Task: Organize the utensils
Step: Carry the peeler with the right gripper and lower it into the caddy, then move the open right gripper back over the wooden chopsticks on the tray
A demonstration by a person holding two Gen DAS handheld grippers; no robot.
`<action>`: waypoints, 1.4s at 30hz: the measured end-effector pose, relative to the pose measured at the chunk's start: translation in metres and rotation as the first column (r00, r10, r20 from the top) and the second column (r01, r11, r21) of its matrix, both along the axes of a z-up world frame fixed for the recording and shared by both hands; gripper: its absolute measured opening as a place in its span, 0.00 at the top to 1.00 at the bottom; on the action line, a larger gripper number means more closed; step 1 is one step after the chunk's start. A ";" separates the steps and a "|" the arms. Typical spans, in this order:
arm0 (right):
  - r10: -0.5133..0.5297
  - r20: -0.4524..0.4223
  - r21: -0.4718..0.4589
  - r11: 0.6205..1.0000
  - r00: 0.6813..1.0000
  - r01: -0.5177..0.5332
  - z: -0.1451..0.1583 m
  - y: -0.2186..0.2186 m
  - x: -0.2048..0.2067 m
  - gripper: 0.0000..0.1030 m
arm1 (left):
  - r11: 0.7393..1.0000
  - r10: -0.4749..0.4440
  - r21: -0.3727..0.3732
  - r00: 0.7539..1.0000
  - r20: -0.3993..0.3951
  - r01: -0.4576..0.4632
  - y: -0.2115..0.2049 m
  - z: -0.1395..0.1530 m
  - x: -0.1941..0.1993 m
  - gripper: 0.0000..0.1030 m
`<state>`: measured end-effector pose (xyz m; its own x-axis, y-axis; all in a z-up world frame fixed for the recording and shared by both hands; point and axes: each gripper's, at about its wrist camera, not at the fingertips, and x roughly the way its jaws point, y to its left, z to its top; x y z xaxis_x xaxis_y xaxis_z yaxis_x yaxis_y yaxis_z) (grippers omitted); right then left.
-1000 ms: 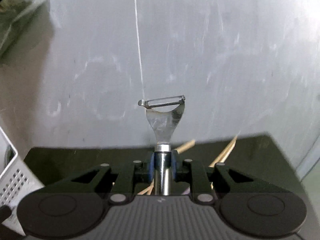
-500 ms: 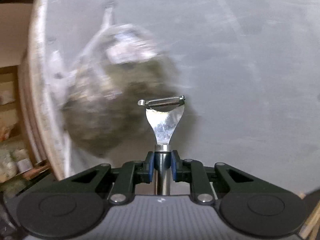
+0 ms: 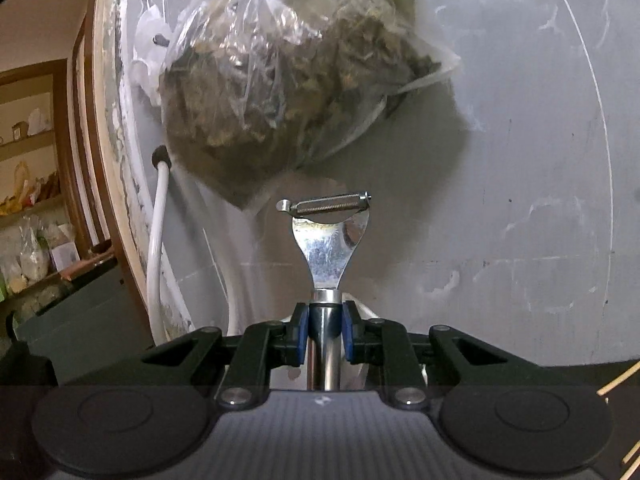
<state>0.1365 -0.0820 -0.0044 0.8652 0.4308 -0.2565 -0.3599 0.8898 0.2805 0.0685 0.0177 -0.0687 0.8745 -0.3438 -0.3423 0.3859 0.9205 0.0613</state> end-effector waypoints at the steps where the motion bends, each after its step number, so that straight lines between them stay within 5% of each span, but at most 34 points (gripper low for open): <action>1: -0.001 -0.003 0.001 1.000 1.000 0.001 -0.002 0.000 -0.001 0.81 | 1.000 0.000 0.000 1.000 0.000 0.000 0.000 0.000 0.000 0.26; 10: 0.003 -0.033 -0.021 1.000 0.999 -0.003 -0.016 0.000 -0.014 0.76 | 1.000 -0.001 0.004 1.000 0.001 0.001 -0.001 -0.001 -0.001 0.26; 19: -0.076 -0.034 -0.004 0.997 0.997 0.076 0.003 -0.035 -0.048 0.11 | 1.000 0.002 0.002 1.000 0.007 -0.002 -0.001 -0.002 -0.002 0.25; 23: -0.199 -0.112 -0.009 0.980 0.973 0.200 0.000 -0.074 -0.078 0.00 | 1.000 0.004 0.004 1.000 0.005 -0.004 -0.002 -0.001 -0.002 0.25; 29: -0.376 -0.268 -0.063 0.925 0.887 0.374 -0.030 -0.135 -0.097 0.00 | 1.000 0.021 0.012 1.000 -0.005 -0.021 -0.006 0.002 0.000 0.25; 34: -0.471 -0.407 -0.102 0.875 0.783 0.473 -0.057 -0.171 -0.091 0.00 | 0.999 0.051 0.019 0.999 -0.015 -0.051 -0.013 0.004 0.001 0.25; 38: -0.527 -0.466 -0.161 0.841 0.711 0.517 -0.072 -0.194 -0.062 0.00 | 0.997 0.078 0.020 0.997 -0.022 -0.077 -0.020 0.005 0.004 0.25; 42: -0.548 -0.490 -0.201 0.828 0.678 0.523 -0.081 -0.212 -0.022 0.00 | 0.995 0.101 0.022 0.995 -0.027 -0.100 -0.026 0.005 0.006 0.25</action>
<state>0.1141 -0.2943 -0.0858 0.6799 -0.0867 -0.7281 0.3664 0.9003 0.2349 0.0749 -0.0084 -0.0634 0.8943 -0.2473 -0.3729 0.2934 0.9534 0.0712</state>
